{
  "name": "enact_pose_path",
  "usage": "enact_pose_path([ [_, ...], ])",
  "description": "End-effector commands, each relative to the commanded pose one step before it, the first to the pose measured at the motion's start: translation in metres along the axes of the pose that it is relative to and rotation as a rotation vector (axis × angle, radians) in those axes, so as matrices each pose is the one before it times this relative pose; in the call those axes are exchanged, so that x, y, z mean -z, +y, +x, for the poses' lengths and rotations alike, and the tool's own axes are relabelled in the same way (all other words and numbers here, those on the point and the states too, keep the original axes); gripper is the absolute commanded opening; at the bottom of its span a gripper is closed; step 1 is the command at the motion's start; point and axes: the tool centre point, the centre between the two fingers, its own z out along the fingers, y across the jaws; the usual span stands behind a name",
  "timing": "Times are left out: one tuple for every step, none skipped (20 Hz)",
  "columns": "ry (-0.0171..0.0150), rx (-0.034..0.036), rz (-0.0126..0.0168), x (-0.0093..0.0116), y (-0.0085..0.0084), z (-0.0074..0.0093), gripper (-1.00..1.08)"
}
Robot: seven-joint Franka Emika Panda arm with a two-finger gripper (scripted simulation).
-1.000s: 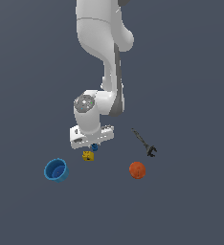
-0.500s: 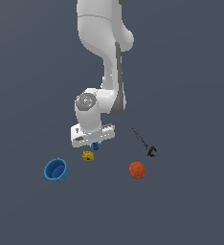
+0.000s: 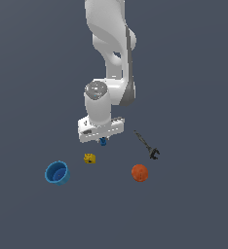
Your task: Pick up a designated object from a clutter of objects.
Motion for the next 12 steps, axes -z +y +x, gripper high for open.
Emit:
enact_pose_path([
  [0.00075,0.00056,-0.00058,0.0156,-0.01405,-0.0023,-1.0],
  [-0.0002,0.00006,-0.00044,0.00699,-0.00637,-0.00109,-1.0],
  [0.0,0.0,0.0,0.00739,-0.00662,-0.00118,-1.0],
  [0.0,0.0,0.0,0.00753,-0.00673,-0.00119,-1.0],
  [-0.00024,0.00006,-0.00065,0.00759,-0.00688,-0.00116,-1.0],
  [0.0,0.0,0.0,0.00766,-0.00681,-0.0012,-1.0],
  [-0.00016,0.00003,-0.00046,0.00774,-0.00694,-0.00118,-1.0],
  [-0.00015,0.00002,-0.00046,0.00783,-0.007,-0.00118,-1.0],
  [0.0,0.0,0.0,0.00794,-0.007,-0.00122,-1.0],
  [-0.00015,0.00002,-0.00047,0.00806,-0.00717,-0.0012,-1.0],
  [-0.00015,0.00002,-0.00047,0.00819,-0.00729,-0.0012,-1.0],
  [0.0,0.0,0.0,0.00836,-0.00732,-0.00124,-1.0],
])
